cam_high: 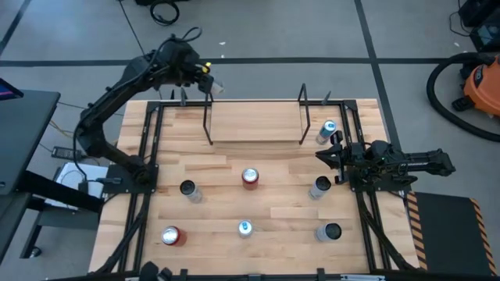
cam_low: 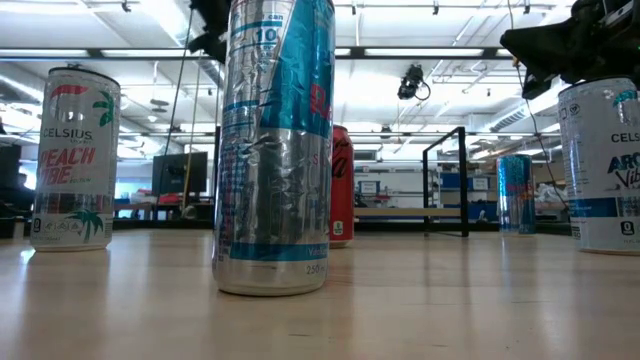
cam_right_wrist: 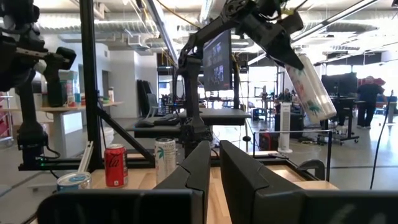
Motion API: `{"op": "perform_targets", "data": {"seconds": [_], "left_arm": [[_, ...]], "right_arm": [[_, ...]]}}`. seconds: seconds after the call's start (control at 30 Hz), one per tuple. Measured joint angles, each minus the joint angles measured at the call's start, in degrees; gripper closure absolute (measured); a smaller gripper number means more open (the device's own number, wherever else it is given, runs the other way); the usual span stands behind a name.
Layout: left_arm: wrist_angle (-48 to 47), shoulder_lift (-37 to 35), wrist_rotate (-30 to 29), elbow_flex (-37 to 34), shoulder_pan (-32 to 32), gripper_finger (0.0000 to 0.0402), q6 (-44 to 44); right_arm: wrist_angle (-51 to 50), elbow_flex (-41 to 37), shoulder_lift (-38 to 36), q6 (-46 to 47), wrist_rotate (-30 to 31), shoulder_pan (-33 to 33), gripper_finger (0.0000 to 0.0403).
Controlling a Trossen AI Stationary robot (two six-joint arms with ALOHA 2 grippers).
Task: Place canned beverage on shelf
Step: Put the top white-pink soda can on the shelf
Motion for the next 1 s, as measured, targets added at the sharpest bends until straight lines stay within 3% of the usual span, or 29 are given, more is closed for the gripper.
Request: {"op": "perform_targets", "data": {"seconds": [0.67,1.0], "left_arm": [[1.0,12.62,0.05,0.0,-0.96,0.0134,-0.71],[-2.82,17.53,0.08,-0.01,-0.96,0.0134,-0.5]], "right_arm": [[-0.02,0.0,0.0,1.13,0.0,0.02,0.0357],[-0.04,0.02,-0.02,2.8,0.0,0.02,0.0357]]}}
